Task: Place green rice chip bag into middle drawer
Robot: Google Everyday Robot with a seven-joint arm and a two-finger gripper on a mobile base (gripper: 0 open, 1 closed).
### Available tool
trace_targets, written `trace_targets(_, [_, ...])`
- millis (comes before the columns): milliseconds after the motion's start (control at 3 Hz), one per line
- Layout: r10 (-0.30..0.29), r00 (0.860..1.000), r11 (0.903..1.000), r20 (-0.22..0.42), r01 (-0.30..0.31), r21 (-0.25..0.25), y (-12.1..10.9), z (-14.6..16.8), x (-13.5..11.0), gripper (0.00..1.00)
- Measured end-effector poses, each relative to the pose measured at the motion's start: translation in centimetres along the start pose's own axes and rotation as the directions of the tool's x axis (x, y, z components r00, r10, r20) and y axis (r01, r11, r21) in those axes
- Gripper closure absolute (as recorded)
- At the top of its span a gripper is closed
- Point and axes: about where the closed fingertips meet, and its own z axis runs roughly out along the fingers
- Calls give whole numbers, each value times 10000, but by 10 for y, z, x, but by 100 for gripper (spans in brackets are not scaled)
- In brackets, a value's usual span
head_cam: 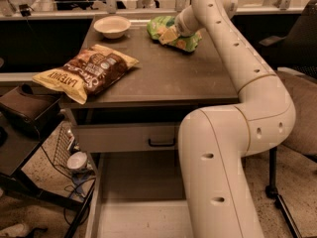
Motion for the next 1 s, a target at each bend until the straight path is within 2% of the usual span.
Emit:
trace_targets(667, [-1,10000,10000,-67,0,-88,5,7,3,88])
trace_targets(1000, [-1,10000,10000,-68,0,-89,5,7,2,100])
